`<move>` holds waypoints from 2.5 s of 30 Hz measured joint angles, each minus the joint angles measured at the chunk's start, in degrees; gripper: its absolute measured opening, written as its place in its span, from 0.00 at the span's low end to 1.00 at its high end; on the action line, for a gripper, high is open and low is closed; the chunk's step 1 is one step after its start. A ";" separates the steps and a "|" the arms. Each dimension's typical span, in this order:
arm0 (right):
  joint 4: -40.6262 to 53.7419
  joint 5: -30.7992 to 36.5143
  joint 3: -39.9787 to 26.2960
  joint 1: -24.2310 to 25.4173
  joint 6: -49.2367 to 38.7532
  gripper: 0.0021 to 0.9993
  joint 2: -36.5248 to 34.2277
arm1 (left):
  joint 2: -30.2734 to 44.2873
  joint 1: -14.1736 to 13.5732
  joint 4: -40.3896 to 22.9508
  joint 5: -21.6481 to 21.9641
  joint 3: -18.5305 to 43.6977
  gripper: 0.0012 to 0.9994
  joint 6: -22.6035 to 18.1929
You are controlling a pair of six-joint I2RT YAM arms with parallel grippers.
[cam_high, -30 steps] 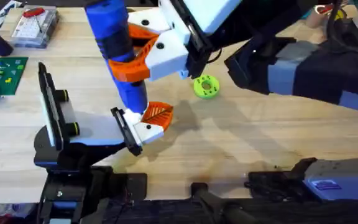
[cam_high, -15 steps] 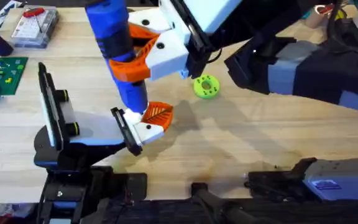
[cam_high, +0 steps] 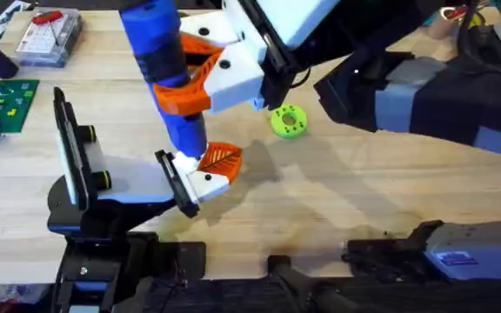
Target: Pick up the gripper from the table and insert it into the empty holder that is missing its gripper. Then pick up a screw, insert it into the mounting hole, and use the screwdriver to tighten it. Finally, clean up the table by picking up the vegetable and placing it into the bucket.
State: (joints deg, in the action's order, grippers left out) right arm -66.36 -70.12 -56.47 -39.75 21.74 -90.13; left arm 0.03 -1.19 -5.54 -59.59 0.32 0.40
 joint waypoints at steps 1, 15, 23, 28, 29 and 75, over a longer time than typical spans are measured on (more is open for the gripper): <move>0.02 -0.03 0.00 0.00 -0.10 0.02 0.00 | 0.00 0.00 0.00 0.00 0.00 0.01 0.00; 0.01 -0.17 0.00 0.00 -0.81 0.02 0.00 | 0.00 0.00 0.00 0.00 0.00 0.01 0.00; -0.01 -0.87 0.00 0.00 -0.83 0.02 0.00 | 0.00 0.00 0.00 0.00 0.00 0.01 0.00; -0.01 -0.91 0.00 0.00 -0.86 0.02 0.00 | 0.00 0.00 0.00 -0.02 0.00 0.01 0.00; -0.01 -0.91 0.00 0.00 -0.89 0.02 0.00 | 0.00 0.00 0.00 -0.02 0.00 0.01 0.00; 1.22 -1.32 0.00 -0.44 -2.54 0.02 0.00 | 0.00 0.00 -0.04 -0.33 0.00 0.01 0.00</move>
State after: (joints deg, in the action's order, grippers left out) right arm -65.14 -71.44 -56.47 -40.18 19.20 -90.13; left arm 0.03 -1.19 -5.58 -59.92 0.32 0.40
